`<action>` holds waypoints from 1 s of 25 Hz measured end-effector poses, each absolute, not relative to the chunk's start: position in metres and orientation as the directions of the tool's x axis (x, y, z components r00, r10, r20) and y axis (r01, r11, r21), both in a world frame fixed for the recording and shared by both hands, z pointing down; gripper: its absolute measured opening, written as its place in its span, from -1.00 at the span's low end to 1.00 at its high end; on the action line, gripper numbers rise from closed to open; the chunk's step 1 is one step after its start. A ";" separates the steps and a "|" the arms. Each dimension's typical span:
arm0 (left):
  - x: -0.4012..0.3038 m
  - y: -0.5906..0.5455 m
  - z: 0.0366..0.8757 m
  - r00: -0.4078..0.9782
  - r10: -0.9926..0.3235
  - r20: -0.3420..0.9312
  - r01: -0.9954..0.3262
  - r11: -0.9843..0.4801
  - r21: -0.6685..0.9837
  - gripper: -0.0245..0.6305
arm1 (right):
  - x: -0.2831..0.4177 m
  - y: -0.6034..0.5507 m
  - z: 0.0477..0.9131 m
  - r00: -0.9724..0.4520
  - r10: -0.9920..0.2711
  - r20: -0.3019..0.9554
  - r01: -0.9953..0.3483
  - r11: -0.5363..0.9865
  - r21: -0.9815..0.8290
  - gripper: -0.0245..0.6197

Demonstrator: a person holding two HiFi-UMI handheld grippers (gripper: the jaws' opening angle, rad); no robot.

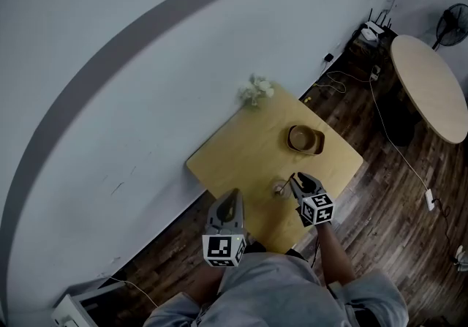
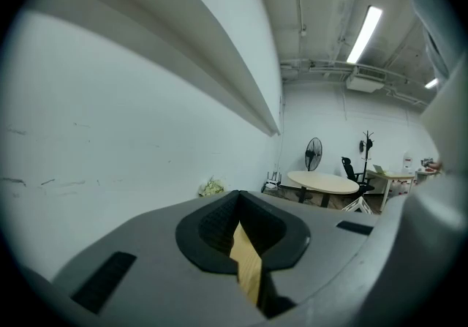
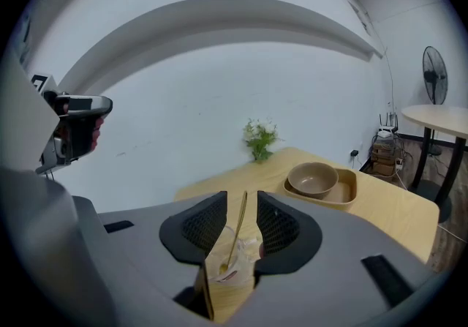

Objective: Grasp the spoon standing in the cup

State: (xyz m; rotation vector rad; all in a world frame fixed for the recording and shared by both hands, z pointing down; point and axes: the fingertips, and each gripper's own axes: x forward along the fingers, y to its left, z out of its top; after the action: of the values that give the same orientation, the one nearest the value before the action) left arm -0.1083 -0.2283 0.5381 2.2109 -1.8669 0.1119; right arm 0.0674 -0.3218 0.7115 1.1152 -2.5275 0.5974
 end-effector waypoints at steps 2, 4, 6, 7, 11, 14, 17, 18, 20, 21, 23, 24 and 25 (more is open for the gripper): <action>-0.112 -0.228 0.539 0.165 -0.962 0.218 -0.981 -0.137 0.135 -0.92 | 0.065 -0.323 0.722 -0.648 -0.608 0.460 -0.751 0.610 -0.252 -0.61; -0.114 -0.227 0.540 0.155 -0.963 0.221 -0.983 -0.128 0.132 -0.92 | 0.062 -0.324 0.733 -0.650 -0.592 0.476 -0.749 0.606 -0.268 -0.61; -0.117 -0.227 0.541 0.143 -0.964 0.223 -0.985 -0.116 0.129 -0.92 | 0.059 -0.326 0.741 -0.657 -0.578 0.485 -0.744 0.600 -0.294 -0.61; -0.118 -0.226 0.542 0.136 -0.965 0.225 -0.986 -0.109 0.128 -0.92 | 0.057 -0.326 0.744 -0.659 -0.572 0.488 -0.743 0.598 -0.302 -0.61; -0.122 -0.223 0.544 0.123 -0.965 0.233 -0.987 -0.094 0.129 -0.92 | 0.055 -0.328 0.748 -0.661 -0.571 0.486 -0.742 0.594 -0.312 -0.75; -0.127 -0.222 0.544 0.115 -0.965 0.237 -0.988 -0.087 0.127 -0.92 | 0.053 -0.328 0.748 -0.662 -0.576 0.480 -0.742 0.590 -0.316 -0.85; -0.131 -0.221 0.545 0.115 -0.965 0.236 -0.988 -0.086 0.128 -0.92 | 0.051 -0.325 0.746 -0.657 -0.588 0.473 -0.748 0.586 -0.311 -0.90; -0.131 -0.221 0.545 0.117 -0.965 0.235 -0.988 -0.089 0.128 -0.92 | 0.051 -0.324 0.745 -0.655 -0.590 0.472 -0.750 0.583 -0.313 -0.91; -0.130 -0.221 0.547 0.125 -0.964 0.235 -0.987 -0.096 0.129 -0.92 | 0.051 -0.321 0.744 -0.651 -0.594 0.474 -0.755 0.576 -0.315 -0.91; -0.129 -0.221 0.547 0.128 -0.964 0.235 -0.987 -0.100 0.130 -0.92 | 0.051 -0.320 0.742 -0.648 -0.597 0.473 -0.757 0.574 -0.312 -0.91; -0.127 -0.220 0.548 0.138 -0.963 0.234 -0.985 -0.109 0.134 -0.92 | 0.051 -0.317 0.737 -0.643 -0.607 0.467 -0.761 0.574 -0.301 -0.92; -0.126 -0.220 0.548 0.144 -0.962 0.233 -0.984 -0.114 0.137 -0.92 | 0.051 -0.316 0.733 -0.639 -0.615 0.462 -0.765 0.572 -0.297 -0.92; -0.125 -0.219 0.549 0.151 -0.961 0.232 -0.983 -0.121 0.141 -0.92 | 0.052 -0.315 0.729 -0.634 -0.625 0.455 -0.770 0.566 -0.295 -0.92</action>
State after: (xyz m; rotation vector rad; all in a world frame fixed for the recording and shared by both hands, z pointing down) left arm -0.1247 -0.2191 0.5487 2.1712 -1.8882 0.1215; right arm 0.0518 -0.3146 0.7293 1.1477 -2.5027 0.6852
